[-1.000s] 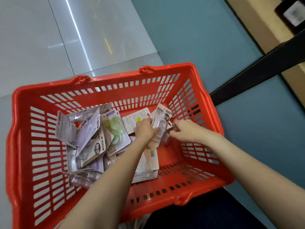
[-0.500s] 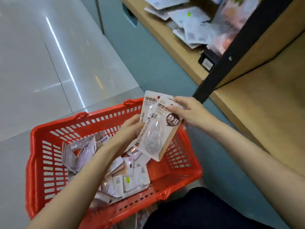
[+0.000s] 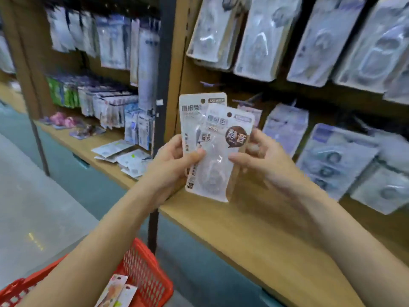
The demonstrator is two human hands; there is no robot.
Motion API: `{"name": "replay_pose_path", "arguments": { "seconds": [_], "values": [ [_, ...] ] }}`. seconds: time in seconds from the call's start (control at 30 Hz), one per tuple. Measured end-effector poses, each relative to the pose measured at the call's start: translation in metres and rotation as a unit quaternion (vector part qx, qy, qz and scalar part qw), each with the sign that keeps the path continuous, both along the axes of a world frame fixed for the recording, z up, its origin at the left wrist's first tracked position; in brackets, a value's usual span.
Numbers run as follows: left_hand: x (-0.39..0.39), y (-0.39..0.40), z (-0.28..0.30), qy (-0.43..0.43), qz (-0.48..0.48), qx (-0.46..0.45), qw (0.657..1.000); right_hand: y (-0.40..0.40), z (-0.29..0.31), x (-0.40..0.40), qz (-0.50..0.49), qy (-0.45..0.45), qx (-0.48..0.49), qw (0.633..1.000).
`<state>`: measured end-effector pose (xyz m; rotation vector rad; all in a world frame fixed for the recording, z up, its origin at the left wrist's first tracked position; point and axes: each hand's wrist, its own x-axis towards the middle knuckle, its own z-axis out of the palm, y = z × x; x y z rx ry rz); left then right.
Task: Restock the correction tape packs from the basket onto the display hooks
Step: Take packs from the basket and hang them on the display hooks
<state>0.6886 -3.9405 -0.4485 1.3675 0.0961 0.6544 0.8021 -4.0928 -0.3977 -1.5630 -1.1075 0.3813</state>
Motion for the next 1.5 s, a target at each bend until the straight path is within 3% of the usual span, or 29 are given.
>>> {"name": "replay_pose_path", "arguments": {
  "seconds": [0.1,0.27,0.4,0.5,0.63,0.93,1.27,1.5],
  "values": [
    [0.022,-0.037,0.047,-0.019,-0.008,0.068,0.997,-0.044,0.028,0.003,-0.043,-0.008,0.012,0.999],
    [0.047,-0.079,0.1,-0.033,-0.025,0.09,0.995,-0.091,0.071,0.019,-0.115,0.001,0.072,0.991],
    [0.052,-0.075,0.117,-0.037,0.043,0.091,0.994,-0.099,0.093,0.036,-0.179,-0.031,0.096,0.979],
    [0.052,-0.054,0.122,-0.013,0.125,0.083,0.989,-0.081,0.11,0.047,-0.175,-0.052,0.089,0.979],
    [0.048,-0.022,0.128,0.003,0.172,0.082,0.982,-0.026,0.134,0.054,-0.149,-0.146,0.068,0.976],
    [0.039,0.022,0.124,-0.003,0.185,0.084,0.979,0.077,0.18,0.086,-0.192,-0.214,0.077,0.955],
    [0.045,0.036,0.107,0.004,0.179,0.066,0.982,0.091,0.166,0.091,-0.245,-0.247,0.109,0.931],
    [0.043,0.036,0.11,-0.007,0.176,0.069,0.982,0.089,0.169,0.097,-0.262,-0.176,0.098,0.944]
  ]
}}
